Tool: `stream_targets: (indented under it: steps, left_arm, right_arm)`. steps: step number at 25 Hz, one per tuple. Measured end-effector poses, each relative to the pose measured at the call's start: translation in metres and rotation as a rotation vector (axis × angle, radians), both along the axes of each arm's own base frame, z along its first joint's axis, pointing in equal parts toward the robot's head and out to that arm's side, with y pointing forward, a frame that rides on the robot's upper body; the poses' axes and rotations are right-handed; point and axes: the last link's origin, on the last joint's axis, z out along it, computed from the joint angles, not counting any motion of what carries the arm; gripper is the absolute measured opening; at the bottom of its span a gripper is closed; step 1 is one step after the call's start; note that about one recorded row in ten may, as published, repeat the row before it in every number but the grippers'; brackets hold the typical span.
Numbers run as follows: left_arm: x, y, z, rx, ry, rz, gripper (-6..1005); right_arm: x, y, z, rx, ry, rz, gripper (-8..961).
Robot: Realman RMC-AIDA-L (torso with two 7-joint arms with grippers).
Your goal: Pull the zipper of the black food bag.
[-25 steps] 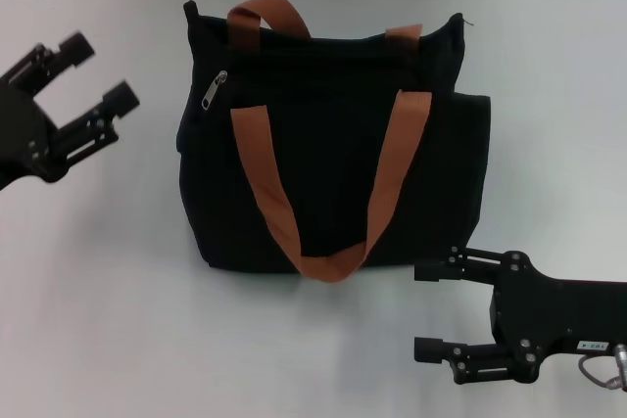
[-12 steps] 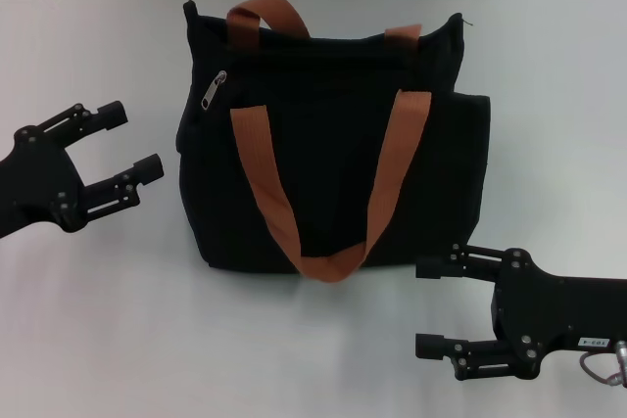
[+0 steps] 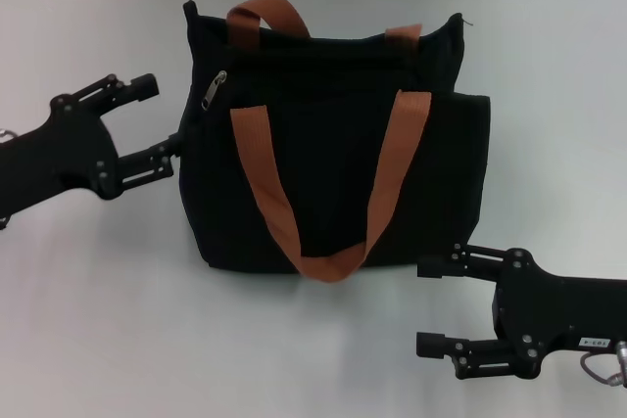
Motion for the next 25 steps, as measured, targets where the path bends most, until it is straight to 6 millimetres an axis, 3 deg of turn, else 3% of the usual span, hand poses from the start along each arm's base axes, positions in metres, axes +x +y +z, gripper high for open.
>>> stream_targets:
  steps: [10,25]
  left_arm:
    - [0.015,0.024,-0.016,0.007,0.077,-0.041,774]
    - [0.014,0.028,-0.012,0.069,0.134,-0.077,766]
  right_arm:
    - [-0.001,0.003,0.002,0.015,0.006,-0.003,790]
    - [-0.001,0.005,0.004,0.028,0.014,-0.007,784]
